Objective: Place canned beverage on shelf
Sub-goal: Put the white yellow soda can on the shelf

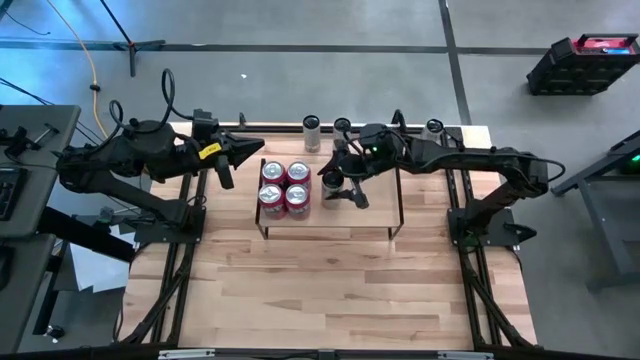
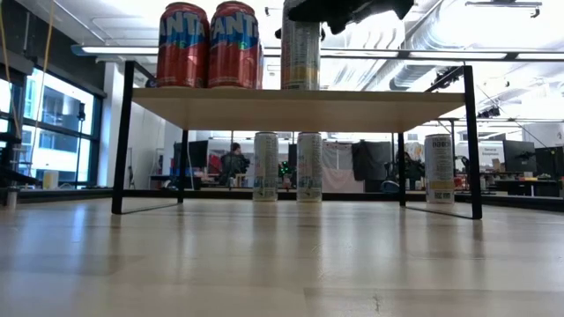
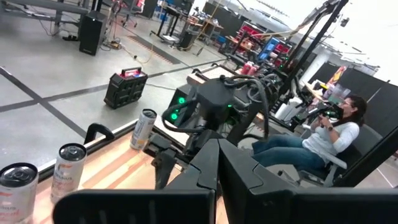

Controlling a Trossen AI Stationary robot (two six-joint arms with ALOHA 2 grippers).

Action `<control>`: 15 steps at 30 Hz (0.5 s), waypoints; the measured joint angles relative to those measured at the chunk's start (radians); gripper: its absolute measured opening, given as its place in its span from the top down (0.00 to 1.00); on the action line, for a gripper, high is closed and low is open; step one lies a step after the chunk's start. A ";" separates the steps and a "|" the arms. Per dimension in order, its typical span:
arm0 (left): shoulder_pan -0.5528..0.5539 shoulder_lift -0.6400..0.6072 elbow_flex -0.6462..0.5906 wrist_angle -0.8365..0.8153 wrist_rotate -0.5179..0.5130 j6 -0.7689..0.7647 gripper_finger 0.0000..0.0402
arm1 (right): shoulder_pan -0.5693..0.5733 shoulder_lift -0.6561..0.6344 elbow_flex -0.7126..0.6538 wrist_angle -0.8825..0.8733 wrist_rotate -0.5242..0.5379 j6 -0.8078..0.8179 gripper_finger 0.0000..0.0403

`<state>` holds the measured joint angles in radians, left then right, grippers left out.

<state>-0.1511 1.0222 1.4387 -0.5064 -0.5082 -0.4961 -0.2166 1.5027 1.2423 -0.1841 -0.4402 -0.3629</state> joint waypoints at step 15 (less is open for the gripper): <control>0.000 0.000 0.000 -0.016 0.008 0.002 1.00 | 0.044 -0.022 0.002 -0.002 0.182 0.066 0.39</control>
<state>-0.1513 1.0222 1.4387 -0.5228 -0.4999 -0.4942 -0.1722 1.4805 1.2442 -0.1860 -0.2584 -0.2967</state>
